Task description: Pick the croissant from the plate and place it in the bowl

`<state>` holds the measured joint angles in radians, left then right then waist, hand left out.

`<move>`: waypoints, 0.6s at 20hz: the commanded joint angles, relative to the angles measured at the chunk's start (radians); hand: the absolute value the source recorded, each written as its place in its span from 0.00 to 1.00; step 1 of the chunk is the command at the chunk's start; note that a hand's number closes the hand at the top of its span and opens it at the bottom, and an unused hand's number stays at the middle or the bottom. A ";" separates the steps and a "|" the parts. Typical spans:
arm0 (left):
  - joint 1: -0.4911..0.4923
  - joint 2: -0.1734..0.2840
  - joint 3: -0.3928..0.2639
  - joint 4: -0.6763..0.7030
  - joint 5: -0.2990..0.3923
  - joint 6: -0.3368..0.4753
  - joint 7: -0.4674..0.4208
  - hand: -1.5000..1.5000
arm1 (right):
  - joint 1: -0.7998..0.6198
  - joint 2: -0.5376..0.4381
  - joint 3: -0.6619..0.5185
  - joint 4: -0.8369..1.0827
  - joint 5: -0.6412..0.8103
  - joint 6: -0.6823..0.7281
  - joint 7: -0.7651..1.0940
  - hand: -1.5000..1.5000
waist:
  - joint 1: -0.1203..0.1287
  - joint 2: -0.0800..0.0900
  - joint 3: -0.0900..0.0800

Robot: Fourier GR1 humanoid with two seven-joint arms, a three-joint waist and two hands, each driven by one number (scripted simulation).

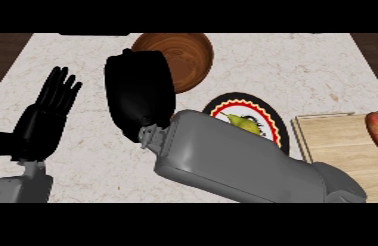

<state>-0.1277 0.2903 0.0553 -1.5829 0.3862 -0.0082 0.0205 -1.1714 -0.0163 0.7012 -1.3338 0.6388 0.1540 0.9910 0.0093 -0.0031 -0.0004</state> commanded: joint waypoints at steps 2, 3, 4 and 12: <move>0.018 -0.011 -0.006 -0.022 -0.012 -0.004 -0.001 0.50 | -0.051 0.015 -0.120 0.096 0.067 -0.060 0.003 1.00 | 0.004 0.003 0.000; -0.036 -0.001 0.013 0.028 -0.003 -0.013 -0.003 0.50 | -0.078 0.016 -0.156 0.166 0.071 -0.078 -0.039 1.00 | 0.003 0.007 0.000; -0.002 -0.022 -0.008 0.012 -0.021 0.001 -0.003 0.50 | -0.051 0.008 -0.165 0.157 0.088 -0.080 -0.040 1.00 | 0.001 0.005 0.000; -0.028 -0.034 -0.022 -0.028 -0.049 0.020 0.021 0.50 | -0.078 -0.039 -0.343 0.399 0.091 -0.237 -0.311 1.00 | 0.010 0.009 0.000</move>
<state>-0.1474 0.2721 0.0525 -1.5925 0.3624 -0.0035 0.0401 -1.2357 -0.0337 0.4414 -1.0411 0.7396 -0.0219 0.7976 0.0167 0.0043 -0.0004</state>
